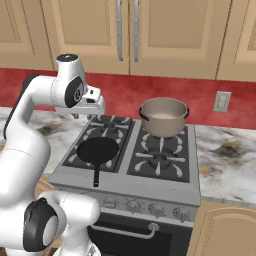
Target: Move the pot and pan from the stove into the sink.
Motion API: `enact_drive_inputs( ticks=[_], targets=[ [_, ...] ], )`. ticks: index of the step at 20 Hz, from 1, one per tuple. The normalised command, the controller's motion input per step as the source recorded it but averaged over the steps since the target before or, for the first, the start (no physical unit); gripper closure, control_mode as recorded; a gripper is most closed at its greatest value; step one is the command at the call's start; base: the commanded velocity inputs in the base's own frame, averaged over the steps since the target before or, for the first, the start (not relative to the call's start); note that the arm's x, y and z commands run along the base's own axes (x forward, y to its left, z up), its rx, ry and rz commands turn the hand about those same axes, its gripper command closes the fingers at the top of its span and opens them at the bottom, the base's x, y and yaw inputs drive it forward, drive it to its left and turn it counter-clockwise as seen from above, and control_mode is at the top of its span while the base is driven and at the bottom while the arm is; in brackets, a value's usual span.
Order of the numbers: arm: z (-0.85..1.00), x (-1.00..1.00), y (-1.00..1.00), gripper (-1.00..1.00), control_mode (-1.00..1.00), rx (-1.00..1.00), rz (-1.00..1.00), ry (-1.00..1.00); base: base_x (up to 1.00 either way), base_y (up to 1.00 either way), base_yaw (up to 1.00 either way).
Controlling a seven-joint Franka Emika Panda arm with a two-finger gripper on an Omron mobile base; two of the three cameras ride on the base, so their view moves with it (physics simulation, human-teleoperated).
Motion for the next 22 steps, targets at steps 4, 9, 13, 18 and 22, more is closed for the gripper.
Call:
enact_drive_inputs(
  ticks=[4,9,13,18,22],
  targets=[
    [-0.07,-0.19,-0.06,-1.00,-1.00,0.01,0.01,0.00,0.00,0.00,0.00],
    [-0.17,-0.41,-0.22,-1.00,-1.00,0.02,0.02,0.00,0.00,0.00,0.00],
    [-0.21,-0.45,-0.31,-1.00,-1.00,0.02,0.02,0.00,0.00,0.00,0.00],
    [-0.25,-0.38,-0.21,-1.00,-1.00,0.00,0.02,0.00,0.00,0.00,0.00],
    [-0.14,-0.06,-0.02,-1.00,-1.00,0.00,0.04,0.00,0.00,0.00,0.00]
  ],
)
